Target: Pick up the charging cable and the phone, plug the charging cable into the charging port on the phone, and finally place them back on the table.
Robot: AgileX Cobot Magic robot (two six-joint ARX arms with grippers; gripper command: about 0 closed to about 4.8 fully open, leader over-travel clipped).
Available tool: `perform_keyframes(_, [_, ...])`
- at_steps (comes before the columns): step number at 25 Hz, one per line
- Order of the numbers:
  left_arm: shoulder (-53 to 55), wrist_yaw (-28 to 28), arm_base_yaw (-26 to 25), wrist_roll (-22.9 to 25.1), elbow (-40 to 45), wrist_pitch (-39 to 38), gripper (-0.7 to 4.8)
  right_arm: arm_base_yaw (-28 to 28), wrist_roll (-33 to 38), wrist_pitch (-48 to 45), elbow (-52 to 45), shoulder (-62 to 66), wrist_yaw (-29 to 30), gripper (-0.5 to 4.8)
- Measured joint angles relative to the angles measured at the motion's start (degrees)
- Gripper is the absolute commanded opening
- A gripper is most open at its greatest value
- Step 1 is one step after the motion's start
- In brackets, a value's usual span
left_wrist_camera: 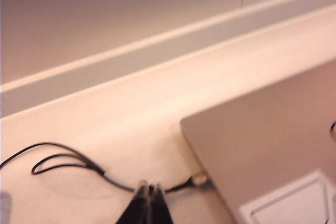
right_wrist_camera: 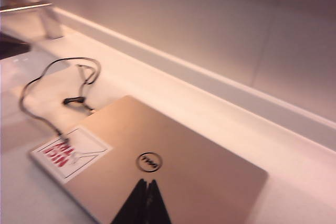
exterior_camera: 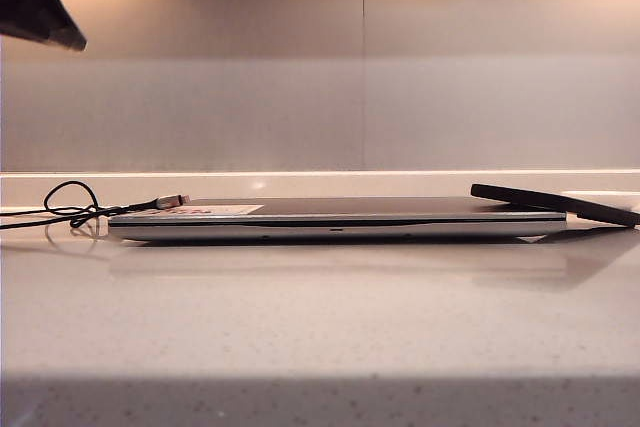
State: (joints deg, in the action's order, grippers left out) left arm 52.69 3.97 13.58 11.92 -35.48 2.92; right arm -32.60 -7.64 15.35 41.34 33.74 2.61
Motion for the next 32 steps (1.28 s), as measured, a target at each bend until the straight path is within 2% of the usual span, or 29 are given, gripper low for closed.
perform_keyframes(2, [0.0, -0.02, 0.0, 2.29, 0.0, -1.64, -0.06, -0.94, -0.13, 0.0, 0.02, -0.02, 0.02, -0.04])
perform_keyframes(3, [0.0, 0.0, 0.09, 5.51, 0.0, -3.82, -0.06, -1.42, -0.17, 0.02, 0.0, 0.0, 0.0, -0.04])
perform_keyframes(5, [0.02, -0.07, 0.52, 8.44, 0.0, -6.36, -0.06, -1.51, -0.17, 0.02, 0.02, -0.02, -0.02, -0.04])
perform_keyframes(8, [0.02, -0.04, 2.01, 11.26, 0.07, -7.08, -0.06, -1.49, -0.17, 0.02, 0.02, -0.02, 0.0, -0.04])
perform_keyframes(11, [0.04, -0.04, 3.39, 12.72, 0.24, -7.17, -0.06, -1.49, -0.17, 0.02, 0.02, -0.02, -0.02, -0.04])
perform_keyframes(19, [3.34, -0.02, 3.91, 12.92, 0.92, -7.5, -0.03, -1.49, -0.17, 0.02, 0.0, 0.0, 0.0, -0.04])
perform_keyframes(21, [4.63, -0.04, 3.89, 14.03, 1.03, -7.87, 0.72, -1.49, -0.17, 0.02, 0.02, -0.02, 0.0, -0.04])
perform_keyframes(22, [5.03, -0.04, 3.87, 15.1, 1.05, -8.13, 1.27, -1.49, -0.17, 0.02, 0.02, -0.02, 0.0, -0.04])
perform_keyframes(25, [5.33, -0.04, 3.89, 20.31, 1.05, -8.26, 1.33, -1.49, -0.17, 0.02, 0.02, -0.02, 0.0, -0.04])
perform_keyframes(30, [7.15, -0.04, 3.89, 24.39, 1.05, -8.59, 2.57, -1.49, -0.17, 0.02, 0.0, -0.02, 0.02, -0.04])
perform_keyframes(32, [7.93, -0.04, 3.89, 25.44, 1.05, -8.68, 2.56, -1.49, -0.17, 0.02, 0.02, -0.02, 0.0, -0.04])
